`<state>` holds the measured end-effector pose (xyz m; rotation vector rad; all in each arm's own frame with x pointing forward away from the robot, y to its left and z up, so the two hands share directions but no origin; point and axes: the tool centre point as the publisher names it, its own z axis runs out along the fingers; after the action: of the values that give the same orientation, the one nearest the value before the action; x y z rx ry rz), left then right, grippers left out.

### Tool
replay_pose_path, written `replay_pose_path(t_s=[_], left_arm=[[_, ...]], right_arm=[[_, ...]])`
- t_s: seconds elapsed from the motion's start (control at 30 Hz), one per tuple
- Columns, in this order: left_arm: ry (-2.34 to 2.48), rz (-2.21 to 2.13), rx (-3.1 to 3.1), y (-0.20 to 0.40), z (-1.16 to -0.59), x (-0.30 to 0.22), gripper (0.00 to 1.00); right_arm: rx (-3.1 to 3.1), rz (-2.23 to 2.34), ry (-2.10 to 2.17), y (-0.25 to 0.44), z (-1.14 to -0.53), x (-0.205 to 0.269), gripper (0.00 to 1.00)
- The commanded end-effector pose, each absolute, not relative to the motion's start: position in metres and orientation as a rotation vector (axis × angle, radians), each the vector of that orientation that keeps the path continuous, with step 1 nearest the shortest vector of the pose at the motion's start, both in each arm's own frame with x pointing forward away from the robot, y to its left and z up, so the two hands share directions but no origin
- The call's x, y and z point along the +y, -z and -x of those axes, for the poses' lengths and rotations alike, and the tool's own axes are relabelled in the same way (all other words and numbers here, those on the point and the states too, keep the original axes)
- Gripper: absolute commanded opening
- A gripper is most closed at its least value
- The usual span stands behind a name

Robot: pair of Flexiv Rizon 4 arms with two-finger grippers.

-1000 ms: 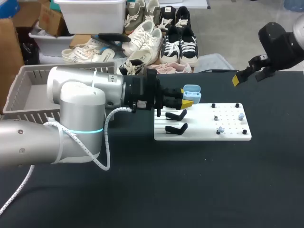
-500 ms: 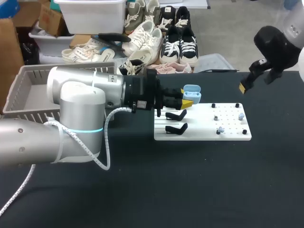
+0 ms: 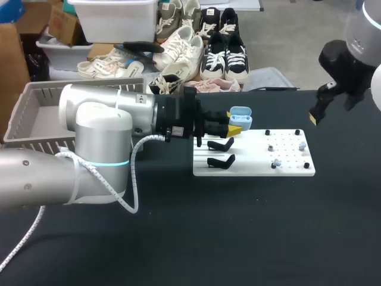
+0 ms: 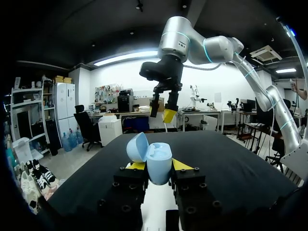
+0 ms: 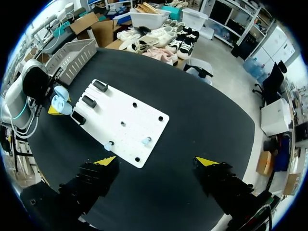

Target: Pick up each earbud case from the left stands, insert the matching earbuds, close the lid, and place the case in the box.

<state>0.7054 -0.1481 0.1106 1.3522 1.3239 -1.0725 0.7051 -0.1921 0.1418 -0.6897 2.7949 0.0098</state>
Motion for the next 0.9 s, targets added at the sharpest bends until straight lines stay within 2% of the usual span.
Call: replay_pose_path(t_s=[0.03,0.83,0.9], left_arm=[[1.072,-1.350,1.322,-0.110,-0.705,-0.148,0.00],[1.072,-1.350,1.322,-0.110,-0.705,-0.148,0.00],[1.072,-1.350,1.322,-0.110,-0.705,-0.148,0.00]], right_arm=[[2.781,0.683,0.022,-0.135,-0.694,-0.199,1.00],[2.773,0.730,0.038,-0.071,-0.695,-0.153,1.00],[2.779,0.726,0.035,-0.066,-0.696,-0.151,0.96]])
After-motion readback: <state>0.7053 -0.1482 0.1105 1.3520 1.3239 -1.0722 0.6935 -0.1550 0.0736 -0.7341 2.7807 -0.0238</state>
